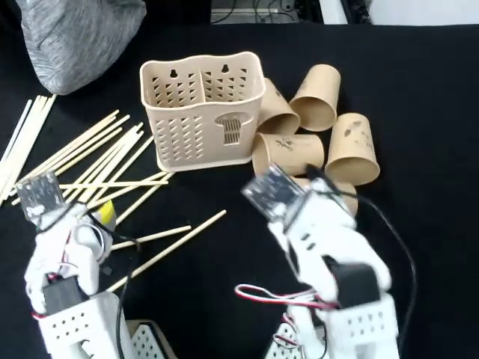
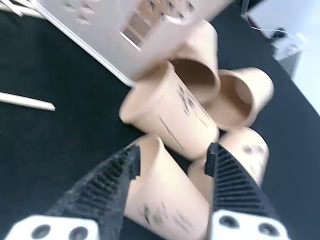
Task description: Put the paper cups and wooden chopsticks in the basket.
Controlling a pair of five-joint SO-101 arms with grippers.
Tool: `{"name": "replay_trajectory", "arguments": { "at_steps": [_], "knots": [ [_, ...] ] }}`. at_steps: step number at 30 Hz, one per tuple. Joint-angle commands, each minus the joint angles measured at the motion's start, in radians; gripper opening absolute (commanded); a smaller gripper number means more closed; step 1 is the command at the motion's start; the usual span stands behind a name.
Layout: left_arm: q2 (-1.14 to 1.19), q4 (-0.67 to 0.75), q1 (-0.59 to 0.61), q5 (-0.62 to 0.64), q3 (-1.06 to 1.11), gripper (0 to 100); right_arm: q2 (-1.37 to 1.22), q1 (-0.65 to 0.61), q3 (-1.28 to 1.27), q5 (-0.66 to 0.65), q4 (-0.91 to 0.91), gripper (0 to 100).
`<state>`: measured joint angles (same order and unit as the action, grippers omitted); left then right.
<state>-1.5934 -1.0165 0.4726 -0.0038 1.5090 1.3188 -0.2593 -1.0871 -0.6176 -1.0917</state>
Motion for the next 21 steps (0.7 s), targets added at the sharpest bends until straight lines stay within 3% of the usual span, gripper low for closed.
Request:
{"name": "replay_trajectory", "arguments": {
  "at_steps": [1,5,11,15,21],
  "knots": [
    [-0.201,0.023,0.025,-0.035,0.139,29,-0.108,-0.077,0.039,0.147,0.175,26.7],
    [-0.222,-0.038,0.025,-0.071,0.134,29,-0.243,-0.075,-0.022,0.232,0.325,34.8],
    [-0.212,-0.037,0.025,-0.103,0.139,29,-0.394,0.003,-0.174,0.203,0.686,35.8],
    [-0.212,-0.037,0.025,-0.103,0.139,29,-0.484,0.069,-0.226,0.097,0.822,34.4],
    [-0.212,-0.037,0.025,-0.103,0.140,29,-0.555,0.140,-0.277,-0.052,1.020,23.4]
  ]
}}
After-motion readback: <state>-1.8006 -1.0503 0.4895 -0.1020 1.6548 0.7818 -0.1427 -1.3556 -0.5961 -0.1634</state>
